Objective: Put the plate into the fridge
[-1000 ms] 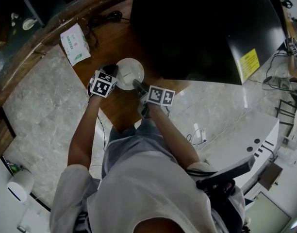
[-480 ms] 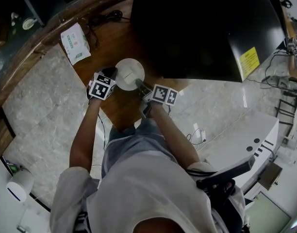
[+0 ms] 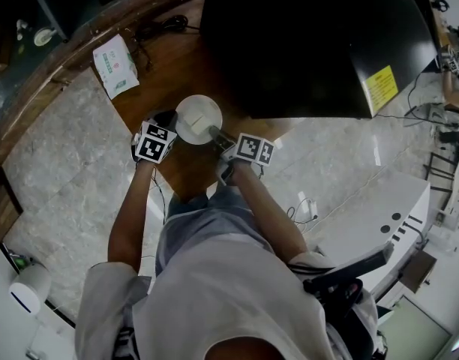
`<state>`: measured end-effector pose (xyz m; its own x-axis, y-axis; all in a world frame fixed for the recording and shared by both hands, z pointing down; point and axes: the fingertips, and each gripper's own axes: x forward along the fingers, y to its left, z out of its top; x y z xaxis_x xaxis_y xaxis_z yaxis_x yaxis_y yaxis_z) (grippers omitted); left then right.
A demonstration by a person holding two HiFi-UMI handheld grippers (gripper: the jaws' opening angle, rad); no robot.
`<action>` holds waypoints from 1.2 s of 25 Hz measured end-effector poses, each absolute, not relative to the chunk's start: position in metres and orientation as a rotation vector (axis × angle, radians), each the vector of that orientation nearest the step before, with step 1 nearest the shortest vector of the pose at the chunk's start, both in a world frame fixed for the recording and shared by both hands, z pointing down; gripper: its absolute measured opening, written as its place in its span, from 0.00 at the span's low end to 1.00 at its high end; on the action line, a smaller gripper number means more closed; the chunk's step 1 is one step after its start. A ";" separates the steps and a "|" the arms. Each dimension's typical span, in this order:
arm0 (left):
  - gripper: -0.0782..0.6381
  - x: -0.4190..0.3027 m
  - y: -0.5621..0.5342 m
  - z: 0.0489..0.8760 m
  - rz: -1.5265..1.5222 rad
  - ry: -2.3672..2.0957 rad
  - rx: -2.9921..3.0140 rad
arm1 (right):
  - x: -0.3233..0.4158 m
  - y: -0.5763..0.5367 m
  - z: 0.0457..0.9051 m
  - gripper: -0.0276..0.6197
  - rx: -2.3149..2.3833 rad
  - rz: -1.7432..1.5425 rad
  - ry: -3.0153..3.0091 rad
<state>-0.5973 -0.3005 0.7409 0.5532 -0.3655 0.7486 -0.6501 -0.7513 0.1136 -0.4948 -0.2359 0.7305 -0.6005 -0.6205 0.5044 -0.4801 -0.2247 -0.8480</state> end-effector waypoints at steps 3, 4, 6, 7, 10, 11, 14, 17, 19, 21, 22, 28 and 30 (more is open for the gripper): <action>0.14 -0.599 -0.294 0.737 1.015 -0.834 2.408 | -0.490 -0.229 0.728 0.08 -1.356 -1.950 1.872; 0.14 -0.601 -0.292 0.736 1.017 -0.832 2.408 | -0.489 -0.226 0.727 0.08 -1.358 -1.945 1.874; 0.14 -0.605 -0.285 0.732 1.029 -0.832 2.408 | -0.488 -0.219 0.725 0.08 -1.353 -1.941 1.880; 0.14 -0.604 -0.281 0.728 1.033 -0.832 2.408 | -0.486 -0.215 0.722 0.08 -1.347 -1.940 1.882; 0.14 -0.594 -0.266 0.719 1.025 -0.831 2.405 | -0.472 -0.199 0.710 0.08 -1.330 -1.931 1.897; 0.14 -0.591 -0.262 0.717 1.018 -0.834 2.402 | -0.468 -0.195 0.707 0.08 -1.322 -1.929 1.902; 0.14 -0.584 -0.254 0.715 1.000 -0.849 2.393 | -0.459 -0.187 0.702 0.08 -1.301 -1.922 1.902; 0.14 -0.568 -0.236 0.712 0.987 -0.849 2.389 | -0.441 -0.171 0.695 0.08 -1.316 -1.898 1.954; 0.14 -0.555 -0.222 0.712 0.989 -0.834 2.393 | -0.432 -0.160 0.691 0.08 -1.323 -1.881 2.019; 0.14 -0.542 -0.208 0.712 0.985 -0.820 2.397 | -0.424 -0.147 0.689 0.08 -1.308 -1.878 2.049; 0.14 -0.535 -0.201 0.712 0.981 -0.815 2.398 | -0.420 -0.140 0.688 0.08 -1.301 -1.879 2.056; 0.14 -0.491 -0.159 0.714 0.997 -0.780 2.400 | -0.378 -0.099 0.689 0.08 -1.322 -1.867 2.103; 0.14 -0.472 -0.148 0.709 1.019 -0.769 2.414 | -0.357 -0.087 0.686 0.08 -1.330 -1.861 2.075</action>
